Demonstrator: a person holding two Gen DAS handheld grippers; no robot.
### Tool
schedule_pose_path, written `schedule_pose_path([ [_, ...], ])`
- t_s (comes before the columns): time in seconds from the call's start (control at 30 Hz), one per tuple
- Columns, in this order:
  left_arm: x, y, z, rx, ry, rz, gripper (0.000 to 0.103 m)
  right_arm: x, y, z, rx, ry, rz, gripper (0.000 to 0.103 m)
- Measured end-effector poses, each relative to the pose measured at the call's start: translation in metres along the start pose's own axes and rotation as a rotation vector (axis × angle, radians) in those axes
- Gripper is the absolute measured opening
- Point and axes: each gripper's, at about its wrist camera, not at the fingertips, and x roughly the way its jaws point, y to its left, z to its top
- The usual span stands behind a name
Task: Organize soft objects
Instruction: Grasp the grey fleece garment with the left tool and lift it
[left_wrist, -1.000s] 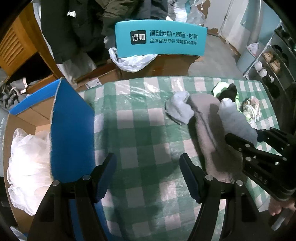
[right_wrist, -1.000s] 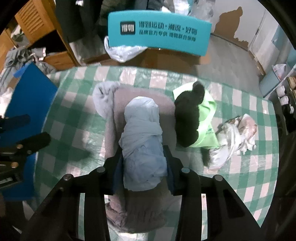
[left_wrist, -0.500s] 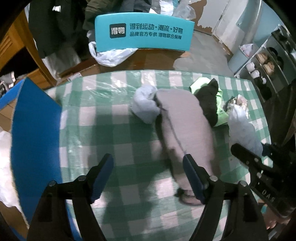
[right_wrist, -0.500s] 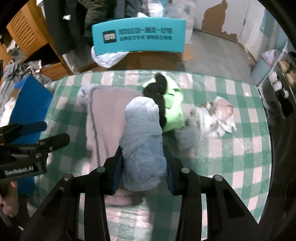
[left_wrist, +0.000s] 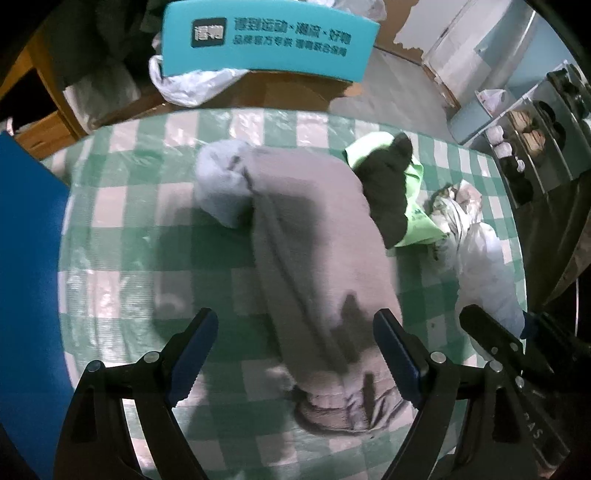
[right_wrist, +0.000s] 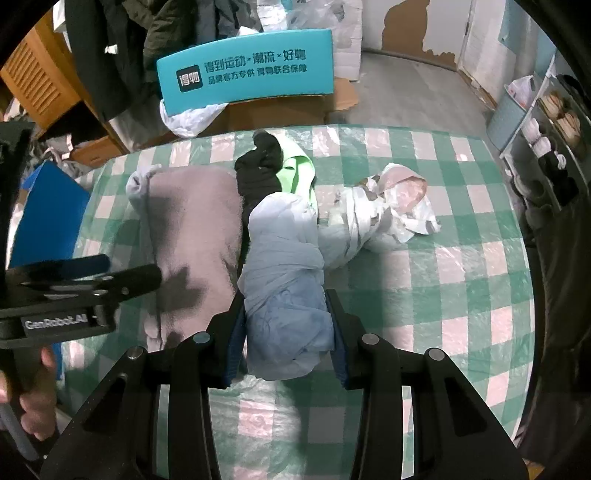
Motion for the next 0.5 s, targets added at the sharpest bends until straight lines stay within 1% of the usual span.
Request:
schedule_pose_path([
  [0.33, 0.029, -0.021, -0.003, 0.05, 0.044, 0.046, 0.087, -0.001, -0.011, -0.005, 0.011, 0.008, -0.007, 0.038],
  [0.5, 0.039, -0.023, -0.002, 0.041, 0.062, 0.046, 0.087, 0.0, -0.013, -0.007, 0.011, 0.013, -0.011, 0.038],
])
